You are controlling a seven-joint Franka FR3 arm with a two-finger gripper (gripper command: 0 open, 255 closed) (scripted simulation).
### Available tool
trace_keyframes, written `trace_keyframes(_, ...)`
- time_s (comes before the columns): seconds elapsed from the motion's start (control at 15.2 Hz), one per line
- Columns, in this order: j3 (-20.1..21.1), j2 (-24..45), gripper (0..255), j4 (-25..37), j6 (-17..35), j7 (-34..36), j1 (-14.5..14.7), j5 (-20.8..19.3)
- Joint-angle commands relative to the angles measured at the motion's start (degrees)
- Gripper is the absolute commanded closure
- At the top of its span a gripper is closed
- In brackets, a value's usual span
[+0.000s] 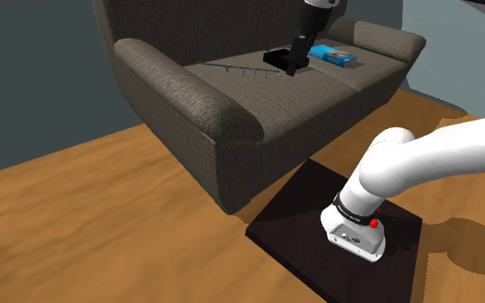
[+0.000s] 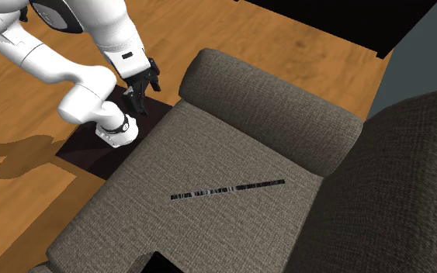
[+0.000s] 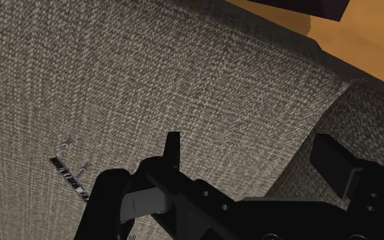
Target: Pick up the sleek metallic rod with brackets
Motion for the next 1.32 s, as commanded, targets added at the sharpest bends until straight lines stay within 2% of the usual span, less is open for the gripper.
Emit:
trace_keyframes(0.0,0.0,0.0,0,0.0,0.0,0.0,0.0,0.0)
trace_keyframes(0.66,-7.27,21.77,0,12.55,6.56,-13.65,0.52,-2.23)
trace_keyframes(1.25,-11.06,43.56,0,31.18,7.03,-25.68,0.3,-0.08)
